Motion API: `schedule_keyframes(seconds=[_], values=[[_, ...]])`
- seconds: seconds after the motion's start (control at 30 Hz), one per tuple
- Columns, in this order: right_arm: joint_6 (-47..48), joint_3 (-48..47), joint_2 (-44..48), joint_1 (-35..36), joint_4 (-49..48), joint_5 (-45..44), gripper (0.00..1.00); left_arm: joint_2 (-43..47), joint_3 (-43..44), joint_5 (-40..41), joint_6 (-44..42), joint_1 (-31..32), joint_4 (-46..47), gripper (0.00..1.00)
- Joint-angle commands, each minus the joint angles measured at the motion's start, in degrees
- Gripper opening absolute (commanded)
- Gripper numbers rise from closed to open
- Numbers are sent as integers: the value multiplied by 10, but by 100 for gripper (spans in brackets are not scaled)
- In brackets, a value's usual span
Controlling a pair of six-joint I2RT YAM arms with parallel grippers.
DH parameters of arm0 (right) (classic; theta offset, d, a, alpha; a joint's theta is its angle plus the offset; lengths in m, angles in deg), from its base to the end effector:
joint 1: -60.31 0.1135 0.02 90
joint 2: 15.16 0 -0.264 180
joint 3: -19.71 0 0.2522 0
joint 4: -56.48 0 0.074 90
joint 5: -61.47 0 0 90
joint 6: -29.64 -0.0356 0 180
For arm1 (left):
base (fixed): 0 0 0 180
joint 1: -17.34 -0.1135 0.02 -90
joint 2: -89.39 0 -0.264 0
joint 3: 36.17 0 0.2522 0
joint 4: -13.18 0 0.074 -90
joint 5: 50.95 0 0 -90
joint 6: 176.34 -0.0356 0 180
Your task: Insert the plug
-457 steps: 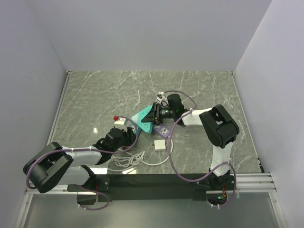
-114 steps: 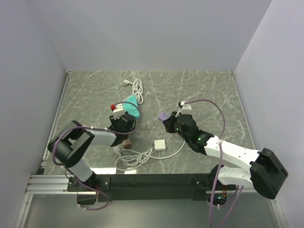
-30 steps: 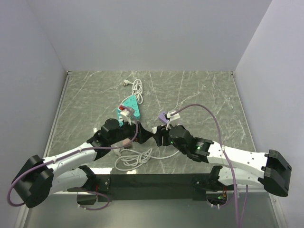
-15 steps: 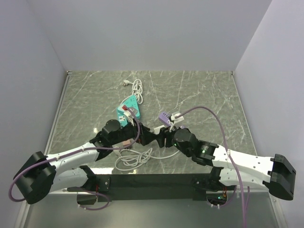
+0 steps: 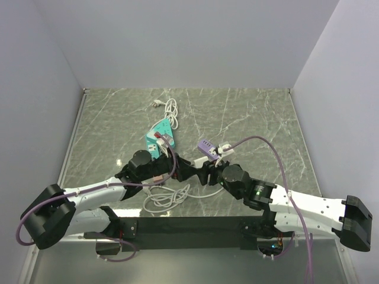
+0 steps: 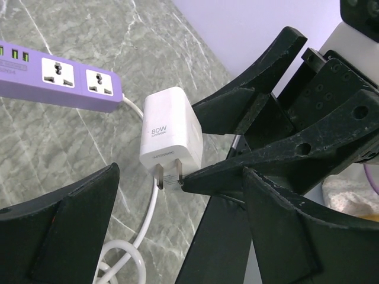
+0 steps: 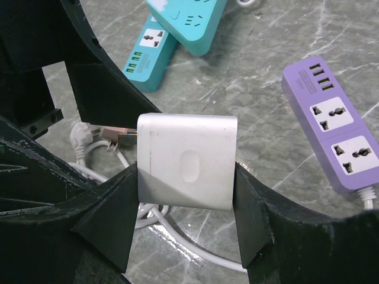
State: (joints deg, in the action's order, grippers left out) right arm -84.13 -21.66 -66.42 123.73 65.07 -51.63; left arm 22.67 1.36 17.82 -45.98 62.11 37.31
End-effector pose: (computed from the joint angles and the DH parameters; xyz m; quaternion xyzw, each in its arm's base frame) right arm 0.1040 0.1766 0.2423 -0.1596 0.7876 0.2771 0.5267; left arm 0.1632 -0.1800 0.2236 0.1522 0.7197 -0.5490 0.3969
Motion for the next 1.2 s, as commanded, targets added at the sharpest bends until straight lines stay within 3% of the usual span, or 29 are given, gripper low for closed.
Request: schedule_keyframes(seconds=[0.0, 0.43, 0.7, 1.17], values=[[9, 0, 17, 23, -46, 36, 0, 8, -6, 60, 20, -7, 60, 89], [9, 2, 23, 29, -43, 37, 0, 113, -19, 103, 2, -10, -14, 94], [13, -6, 21, 42, -41, 14, 0, 45, 2, 58, 27, -9, -2, 92], [20, -11, -7, 50, -61, -16, 0, 26, -1, 8, 49, 4, 32, 86]])
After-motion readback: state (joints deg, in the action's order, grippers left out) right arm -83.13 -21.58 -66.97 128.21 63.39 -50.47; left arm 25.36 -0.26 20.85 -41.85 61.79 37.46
